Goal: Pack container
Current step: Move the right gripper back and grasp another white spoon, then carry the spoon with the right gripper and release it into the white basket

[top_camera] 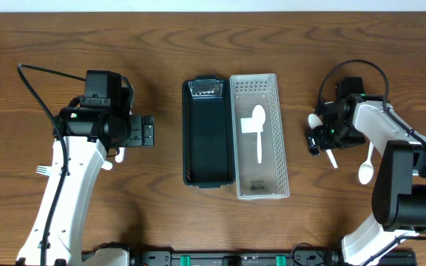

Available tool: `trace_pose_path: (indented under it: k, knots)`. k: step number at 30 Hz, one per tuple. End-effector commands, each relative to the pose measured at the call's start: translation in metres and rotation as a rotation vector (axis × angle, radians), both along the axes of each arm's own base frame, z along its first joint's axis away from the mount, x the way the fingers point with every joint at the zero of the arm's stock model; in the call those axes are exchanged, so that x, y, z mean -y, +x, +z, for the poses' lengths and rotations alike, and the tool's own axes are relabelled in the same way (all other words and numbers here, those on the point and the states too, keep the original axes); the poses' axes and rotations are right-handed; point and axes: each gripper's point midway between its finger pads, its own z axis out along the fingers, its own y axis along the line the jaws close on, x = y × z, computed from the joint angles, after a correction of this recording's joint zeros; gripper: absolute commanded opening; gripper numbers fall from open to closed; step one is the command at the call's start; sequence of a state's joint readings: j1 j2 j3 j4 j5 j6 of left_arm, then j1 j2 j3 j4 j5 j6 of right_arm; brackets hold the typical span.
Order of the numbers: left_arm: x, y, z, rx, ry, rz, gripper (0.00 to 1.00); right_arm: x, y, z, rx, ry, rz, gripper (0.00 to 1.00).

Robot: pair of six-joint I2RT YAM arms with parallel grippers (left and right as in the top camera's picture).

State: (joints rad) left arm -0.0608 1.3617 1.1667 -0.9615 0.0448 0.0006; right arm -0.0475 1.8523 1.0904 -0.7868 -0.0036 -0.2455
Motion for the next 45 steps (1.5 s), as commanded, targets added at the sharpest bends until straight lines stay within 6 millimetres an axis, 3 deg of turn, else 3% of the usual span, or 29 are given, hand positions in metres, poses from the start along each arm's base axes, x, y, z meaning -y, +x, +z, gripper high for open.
trace_pose_path:
  k: [1,3,7,15,19,24,27,30,32,37,41,45]
  knots:
    - [-0.002,0.004,0.004,0.014,0.012,-0.002,0.98,0.007,0.001,-0.006,-0.003,-0.029,-0.048,0.99]
    - [-0.002,0.004,0.004,0.014,0.012,-0.002,0.98,0.007,0.003,-0.006,0.003,-0.029,-0.051,0.94]
    - [-0.002,0.004,0.004,0.014,0.012,-0.002,0.98,0.007,0.002,-0.006,0.001,-0.028,-0.051,0.7]
    - [-0.002,0.004,0.004,0.014,0.012,-0.002,0.98,0.005,-0.002,-0.006,-0.016,-0.019,-0.05,0.41]
    - [-0.001,0.004,0.004,0.013,0.012,-0.002,0.98,0.003,-0.002,-0.006,-0.016,-0.009,-0.057,0.16]
    - [-0.001,0.003,0.004,0.011,0.012,-0.002,0.98,0.003,-0.002,-0.006,-0.015,-0.007,-0.079,0.12]
    - [-0.001,0.003,0.004,0.011,0.012,-0.002,0.98,-0.001,0.0,-0.005,-0.012,0.009,-0.077,0.01]
    - [-0.001,0.003,0.004,0.011,0.012,-0.002,0.98,-0.004,0.006,0.004,0.003,0.011,-0.103,0.01]
    - [-0.001,0.003,0.004,0.011,0.012,-0.002,0.98,-0.009,0.017,0.022,0.03,0.013,-0.109,0.01]
    - [-0.001,0.004,0.004,0.012,0.012,-0.002,0.98,-0.031,0.059,0.098,0.168,0.032,-0.115,0.01]
    - [-0.001,0.004,0.004,0.013,0.012,-0.002,0.98,-0.066,0.085,0.164,0.302,0.079,-0.112,0.01]
    - [-0.001,0.004,0.004,0.013,0.012,-0.002,0.98,-0.11,0.091,0.194,0.351,0.177,-0.135,0.04]
